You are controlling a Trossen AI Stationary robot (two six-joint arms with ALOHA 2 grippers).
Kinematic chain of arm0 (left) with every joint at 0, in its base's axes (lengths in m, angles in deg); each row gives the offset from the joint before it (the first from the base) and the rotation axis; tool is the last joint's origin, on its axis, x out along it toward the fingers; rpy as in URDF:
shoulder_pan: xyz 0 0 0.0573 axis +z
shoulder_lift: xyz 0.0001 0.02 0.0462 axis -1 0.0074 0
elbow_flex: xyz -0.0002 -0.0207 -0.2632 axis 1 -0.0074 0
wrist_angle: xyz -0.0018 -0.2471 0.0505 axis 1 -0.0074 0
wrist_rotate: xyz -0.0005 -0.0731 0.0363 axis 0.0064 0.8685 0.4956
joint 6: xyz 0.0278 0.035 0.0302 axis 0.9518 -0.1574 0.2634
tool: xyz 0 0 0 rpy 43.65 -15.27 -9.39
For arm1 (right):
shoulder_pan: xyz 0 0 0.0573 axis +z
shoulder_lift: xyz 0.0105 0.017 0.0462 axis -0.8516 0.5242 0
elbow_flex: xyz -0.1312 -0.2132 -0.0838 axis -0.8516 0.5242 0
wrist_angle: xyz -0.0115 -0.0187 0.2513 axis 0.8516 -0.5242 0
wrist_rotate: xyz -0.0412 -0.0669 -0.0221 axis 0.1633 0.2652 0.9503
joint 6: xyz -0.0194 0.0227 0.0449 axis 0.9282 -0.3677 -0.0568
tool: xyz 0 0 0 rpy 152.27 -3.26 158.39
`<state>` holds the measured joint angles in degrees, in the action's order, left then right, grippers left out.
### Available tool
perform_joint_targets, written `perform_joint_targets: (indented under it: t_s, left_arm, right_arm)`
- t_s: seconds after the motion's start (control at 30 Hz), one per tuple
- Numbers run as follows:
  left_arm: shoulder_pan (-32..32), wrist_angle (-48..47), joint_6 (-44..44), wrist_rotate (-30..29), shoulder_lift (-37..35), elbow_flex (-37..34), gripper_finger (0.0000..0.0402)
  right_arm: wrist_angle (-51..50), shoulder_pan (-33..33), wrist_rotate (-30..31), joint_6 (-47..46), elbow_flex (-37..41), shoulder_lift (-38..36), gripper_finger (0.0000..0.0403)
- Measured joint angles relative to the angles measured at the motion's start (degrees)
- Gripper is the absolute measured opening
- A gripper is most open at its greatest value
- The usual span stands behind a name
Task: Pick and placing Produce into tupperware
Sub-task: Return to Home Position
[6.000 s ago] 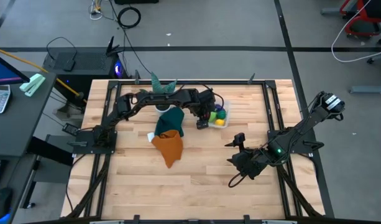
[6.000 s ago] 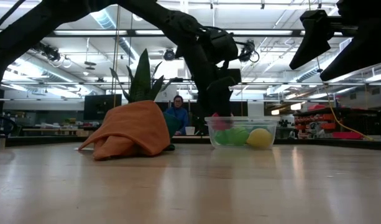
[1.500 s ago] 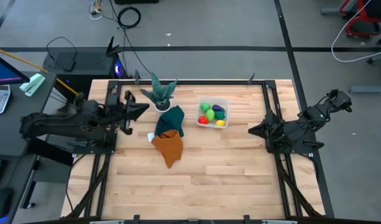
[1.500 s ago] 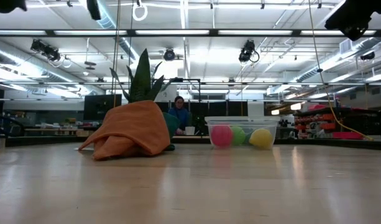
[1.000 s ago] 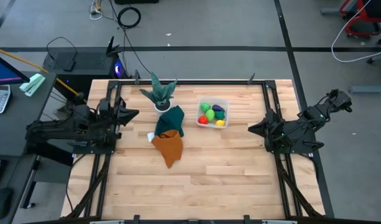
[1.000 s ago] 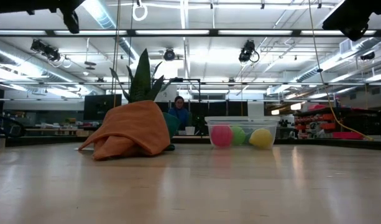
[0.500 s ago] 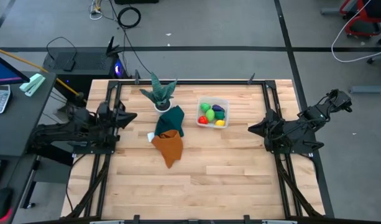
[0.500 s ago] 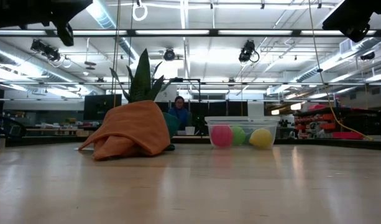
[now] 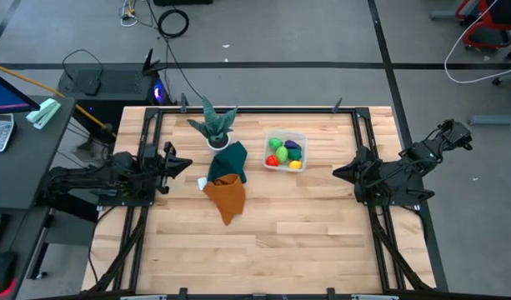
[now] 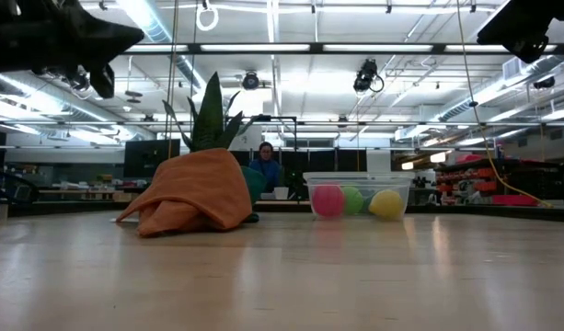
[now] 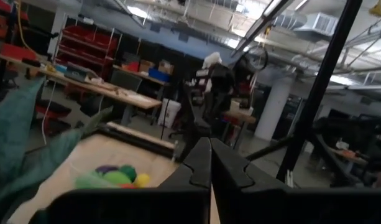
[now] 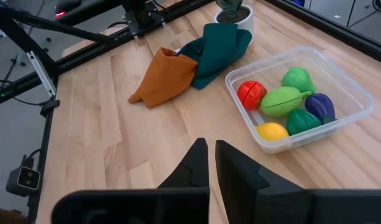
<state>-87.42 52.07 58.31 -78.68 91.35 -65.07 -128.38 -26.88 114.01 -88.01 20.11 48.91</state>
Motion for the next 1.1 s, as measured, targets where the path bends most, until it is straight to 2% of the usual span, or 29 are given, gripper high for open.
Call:
perform_joint_targets:
  t_s: [0.23,0.67,0.83,1.1]
  left_arm:
    - [0.0,-0.7,0.06,-0.03,0.02,-3.6,0.0004]
    - [0.04,-14.33,-1.47,0.11,0.15,-3.6,0.0008]
    - [0.04,-14.68,2.75,0.27,0.15,-3.58,0.0004]
    - [0.04,-14.86,3.17,0.13,0.15,-3.58,0.0017]
  right_arm:
    - [0.0,0.0,-0.02,-0.06,0.0,0.0,0.0]
    - [0.0,0.0,-0.07,-0.16,0.0,-0.02,0.0]
    - [0.0,0.0,-0.07,-0.04,0.0,0.0,0.0]
    - [0.05,-0.01,-0.07,-0.05,0.01,-0.01,0.0]
